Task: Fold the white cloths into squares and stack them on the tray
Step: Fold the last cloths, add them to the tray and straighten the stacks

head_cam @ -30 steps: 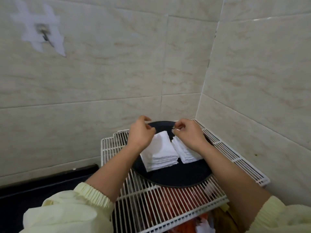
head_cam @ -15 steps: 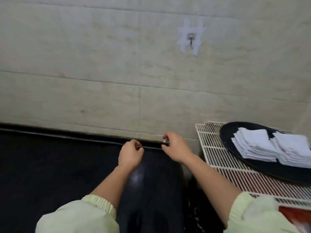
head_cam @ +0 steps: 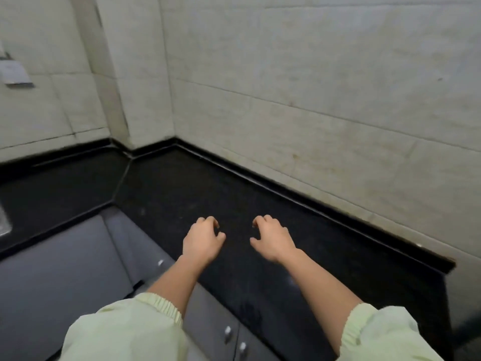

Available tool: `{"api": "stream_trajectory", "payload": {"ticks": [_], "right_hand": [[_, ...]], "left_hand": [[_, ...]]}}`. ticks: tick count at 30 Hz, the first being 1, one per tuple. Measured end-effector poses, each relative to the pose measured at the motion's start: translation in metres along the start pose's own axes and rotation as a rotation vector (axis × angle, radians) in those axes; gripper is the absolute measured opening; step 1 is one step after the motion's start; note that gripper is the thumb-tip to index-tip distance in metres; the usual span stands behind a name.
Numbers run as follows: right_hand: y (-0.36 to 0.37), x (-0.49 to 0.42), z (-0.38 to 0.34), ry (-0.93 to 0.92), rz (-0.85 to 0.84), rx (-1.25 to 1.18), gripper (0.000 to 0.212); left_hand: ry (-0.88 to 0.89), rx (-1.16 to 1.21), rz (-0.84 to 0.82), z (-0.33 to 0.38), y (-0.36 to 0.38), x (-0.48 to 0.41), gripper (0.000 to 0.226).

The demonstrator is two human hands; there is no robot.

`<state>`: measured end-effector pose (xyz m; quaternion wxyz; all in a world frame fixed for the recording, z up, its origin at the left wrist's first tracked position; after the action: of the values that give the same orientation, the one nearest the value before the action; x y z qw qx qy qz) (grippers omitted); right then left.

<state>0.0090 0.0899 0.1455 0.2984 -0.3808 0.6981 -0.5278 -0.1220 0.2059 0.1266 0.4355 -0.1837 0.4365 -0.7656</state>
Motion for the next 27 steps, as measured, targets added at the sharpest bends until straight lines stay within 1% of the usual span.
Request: {"api": "stream_trajectory", "payload": {"ticks": [5, 9, 12, 16, 22, 27], "right_hand": [[0.038, -0.047, -0.11, -0.203, -0.085, 0.017, 0.044], [0.069, -0.088, -0.199, -0.378, -0.156, 0.019, 0.044], [0.091, -0.12, -0.264, -0.488, -0.18, 0.036, 0.046], [0.12, -0.165, -0.344, -0.604, -0.201, 0.068, 0.048], [0.162, -0.224, -0.456, -0.721, -0.238, 0.136, 0.052], [0.192, -0.247, -0.55, -0.845, -0.251, 0.127, 0.047]], "left_hand": [[-0.172, -0.06, 0.09, -0.101, -0.059, -0.008, 0.029], [-0.307, -0.086, 0.16, -0.18, -0.104, -0.016, 0.036], [-0.396, -0.101, 0.215, -0.232, -0.136, -0.03, 0.038], [-0.492, -0.118, 0.274, -0.298, -0.171, -0.054, 0.037], [-0.612, -0.174, 0.343, -0.389, -0.22, -0.088, 0.037], [-0.735, -0.171, 0.411, -0.46, -0.263, -0.095, 0.037]]}}
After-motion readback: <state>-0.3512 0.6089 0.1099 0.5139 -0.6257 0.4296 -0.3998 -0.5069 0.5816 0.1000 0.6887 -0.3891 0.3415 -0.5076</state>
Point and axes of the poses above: each hand's wrist, its own x-axis away from the middle knuckle, its own y-axis out of the palm, z = x × y, the point moved 1 cm from there along -x, towards the middle knuckle, and after that the axes turned 1 degree about -y, right-handed, at the moved point
